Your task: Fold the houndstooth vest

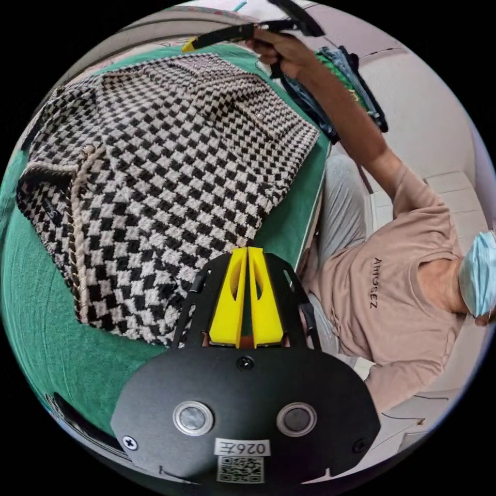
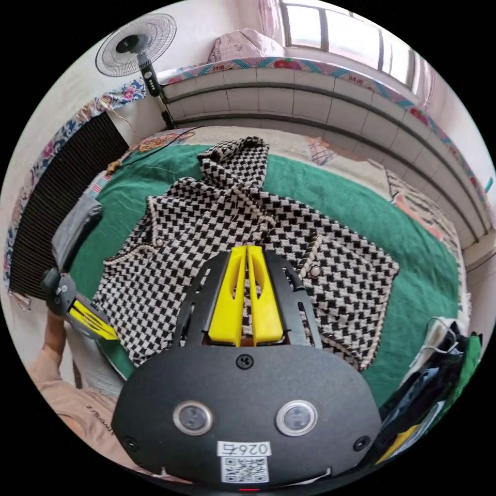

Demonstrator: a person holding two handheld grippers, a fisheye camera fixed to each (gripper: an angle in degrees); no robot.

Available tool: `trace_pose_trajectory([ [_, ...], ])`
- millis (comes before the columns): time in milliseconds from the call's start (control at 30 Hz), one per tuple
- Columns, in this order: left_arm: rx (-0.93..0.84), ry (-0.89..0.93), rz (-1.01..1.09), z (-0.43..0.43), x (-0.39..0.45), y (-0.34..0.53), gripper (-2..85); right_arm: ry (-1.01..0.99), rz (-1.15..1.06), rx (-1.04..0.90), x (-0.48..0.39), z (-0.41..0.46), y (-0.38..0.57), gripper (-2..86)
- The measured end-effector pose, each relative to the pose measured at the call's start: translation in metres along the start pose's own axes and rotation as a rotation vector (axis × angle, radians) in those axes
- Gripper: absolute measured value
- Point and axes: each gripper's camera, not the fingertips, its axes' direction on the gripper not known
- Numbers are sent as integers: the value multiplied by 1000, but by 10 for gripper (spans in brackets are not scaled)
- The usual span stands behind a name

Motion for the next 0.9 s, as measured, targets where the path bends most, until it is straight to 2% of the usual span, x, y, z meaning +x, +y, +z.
trace_pose_trajectory([
  [100,132,44,39,-27,-12,22,-4,-106,49,28,25,21,6,-8],
  [267,448,-51,-49,-98,-87,41,4,-188,85,94,47,59,-16,-8],
  [400,707,8,-249,-131,-223,31,76,-237,86,114,43,113,-62,7],
  [533,859,24,-530,-107,-354,27,151,-333,139,156,42,176,-121,39],
  [700,911,74,-681,-58,-445,30,175,-402,196,115,40,253,-184,90],
  [900,895,85,-656,-15,-485,17,175,-510,320,96,47,335,-223,112],
])
